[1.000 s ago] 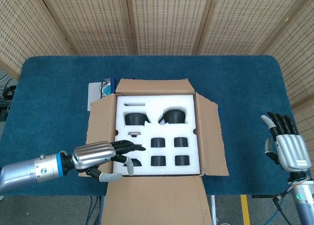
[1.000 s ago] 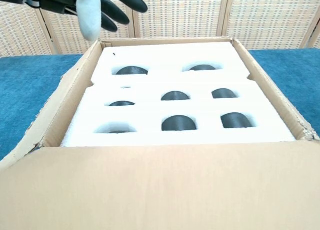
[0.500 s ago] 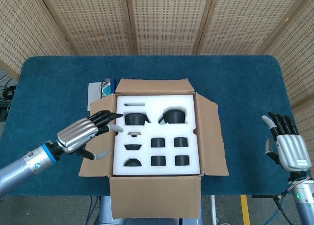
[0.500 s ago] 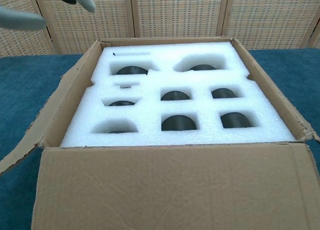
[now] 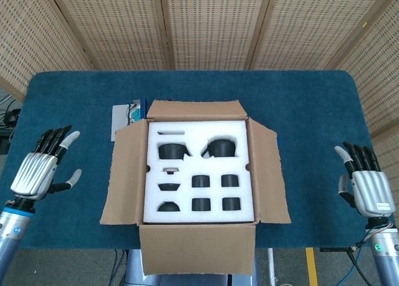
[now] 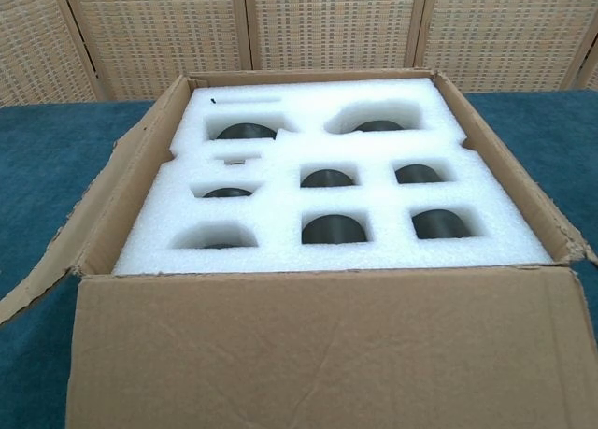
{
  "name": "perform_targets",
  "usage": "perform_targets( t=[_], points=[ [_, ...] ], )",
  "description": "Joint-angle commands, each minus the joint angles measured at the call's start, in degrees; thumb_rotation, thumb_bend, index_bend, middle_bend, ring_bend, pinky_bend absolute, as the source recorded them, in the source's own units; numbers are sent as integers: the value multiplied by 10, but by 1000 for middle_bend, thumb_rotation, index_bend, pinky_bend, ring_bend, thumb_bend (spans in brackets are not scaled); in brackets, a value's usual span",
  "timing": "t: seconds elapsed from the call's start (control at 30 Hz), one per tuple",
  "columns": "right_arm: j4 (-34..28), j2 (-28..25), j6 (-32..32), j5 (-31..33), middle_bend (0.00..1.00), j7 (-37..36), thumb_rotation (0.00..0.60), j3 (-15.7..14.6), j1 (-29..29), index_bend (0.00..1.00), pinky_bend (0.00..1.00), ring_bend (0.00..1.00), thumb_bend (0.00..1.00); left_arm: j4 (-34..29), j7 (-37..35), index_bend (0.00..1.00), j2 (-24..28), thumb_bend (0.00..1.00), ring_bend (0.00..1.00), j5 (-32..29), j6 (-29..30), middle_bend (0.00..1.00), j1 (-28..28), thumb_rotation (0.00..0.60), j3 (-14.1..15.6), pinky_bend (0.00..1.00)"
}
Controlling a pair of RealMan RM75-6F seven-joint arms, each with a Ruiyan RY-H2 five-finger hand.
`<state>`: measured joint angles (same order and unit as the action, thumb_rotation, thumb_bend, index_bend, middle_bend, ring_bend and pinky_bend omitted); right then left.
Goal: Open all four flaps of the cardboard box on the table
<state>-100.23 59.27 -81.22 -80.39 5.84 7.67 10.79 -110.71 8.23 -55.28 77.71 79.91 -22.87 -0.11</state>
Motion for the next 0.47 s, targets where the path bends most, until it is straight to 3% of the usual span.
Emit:
perform_targets(
  t=[0.03, 0.17, 0.47],
  points=[
    [3, 5, -8, -1, 62, 7, 600, -2, -5, 101, 0, 0, 775, 9, 11, 64, -11, 388, 0, -8, 25, 0, 26, 492, 12, 0],
    [7, 13, -27, -7, 60, 16, 600, -5, -15, 100, 0, 0, 775, 18, 19, 64, -23, 384, 0, -5, 66, 0, 68, 492, 26, 0],
    [9, 21, -44, -14, 60, 23, 600, -12, -28, 100, 0, 0, 774, 23, 5, 64, -25, 376, 0, 21, 95, 0, 110, 491, 38, 0]
  ],
)
